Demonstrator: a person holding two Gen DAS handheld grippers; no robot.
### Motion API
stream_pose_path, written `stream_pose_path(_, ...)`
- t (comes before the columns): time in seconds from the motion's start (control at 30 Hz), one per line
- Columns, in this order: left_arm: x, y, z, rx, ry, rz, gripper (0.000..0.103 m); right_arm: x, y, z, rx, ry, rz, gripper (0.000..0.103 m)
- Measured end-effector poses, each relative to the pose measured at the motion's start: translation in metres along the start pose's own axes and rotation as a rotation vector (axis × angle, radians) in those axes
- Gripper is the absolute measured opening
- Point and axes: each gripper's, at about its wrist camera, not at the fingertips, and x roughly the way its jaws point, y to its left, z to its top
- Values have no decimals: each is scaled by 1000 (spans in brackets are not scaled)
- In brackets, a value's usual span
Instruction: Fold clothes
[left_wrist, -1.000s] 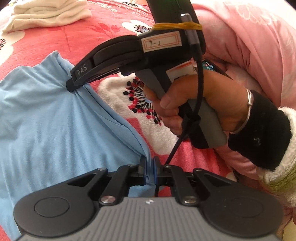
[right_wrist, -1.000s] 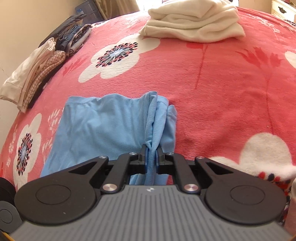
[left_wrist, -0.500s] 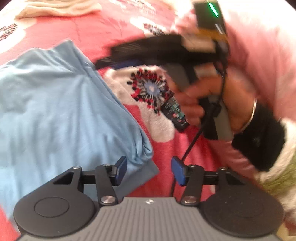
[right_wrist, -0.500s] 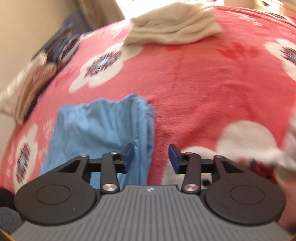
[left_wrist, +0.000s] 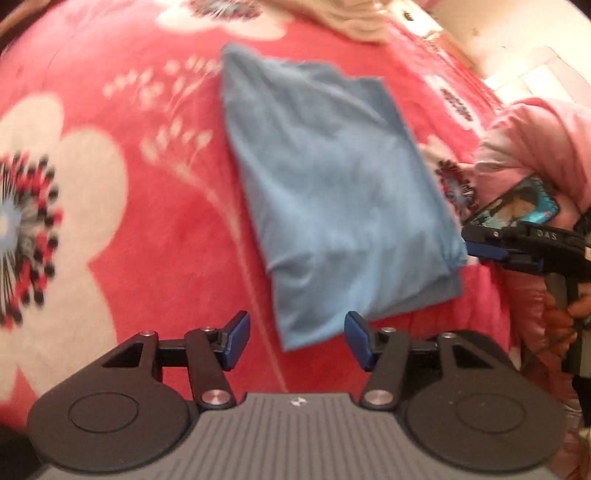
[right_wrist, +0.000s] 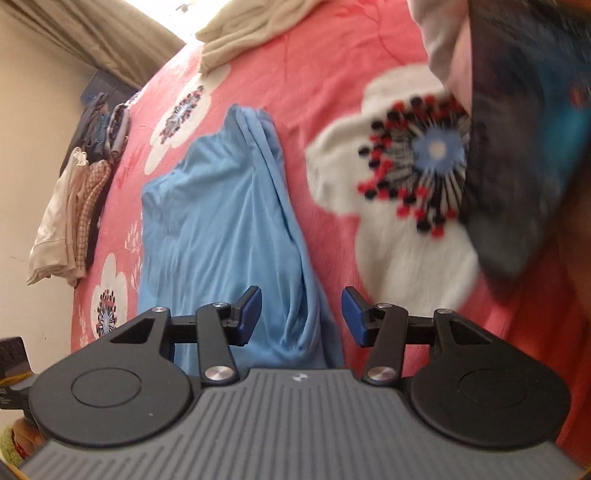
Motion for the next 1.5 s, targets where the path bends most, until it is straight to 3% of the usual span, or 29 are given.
stream_pose_path(0.07,3,5,-4,-12,-2,-4,46,7,6,-5,-26,8,-36,40)
stream_pose_path(0.13,9,7,-4,-22,-17,-11,42,15,14,-9,-60,18,-81,15)
stream_pose_path(0.2,12,12,-5,-47,-36,-39,34,16,21,-12,-84,11,-111,11)
stream_pose_path(0.3,15,18,-6,-88,-52,-100,8,12,27,-15,-104,1,-136,5)
stream_pose_path(0.37,11,21,-8,-92,-67,-126,6,7,29,-16,-105,3,-138,5)
stream_pose_path(0.5,-7,27,-13,-68,-92,-159,5,-9,32,-16,-92,0,-110,4)
stream_pose_path(0.73,-9,36,-16,-32,-32,-121,4,-4,26,-24,-71,39,-125,4)
stream_pose_path(1.03,5,41,-20,-8,2,-96,5,-18,64,-29,-310,-2,-244,8)
stream_pose_path(1.23,6,39,-24,-22,-8,-144,27,-17,41,-27,-136,16,-141,8)
stream_pose_path(1.33,5,38,-26,-20,-15,-158,36,-14,37,-32,-100,30,-154,9)
stream_pose_path(1.5,6,36,-24,-30,-45,-166,42,-9,30,-38,-52,25,-149,13)
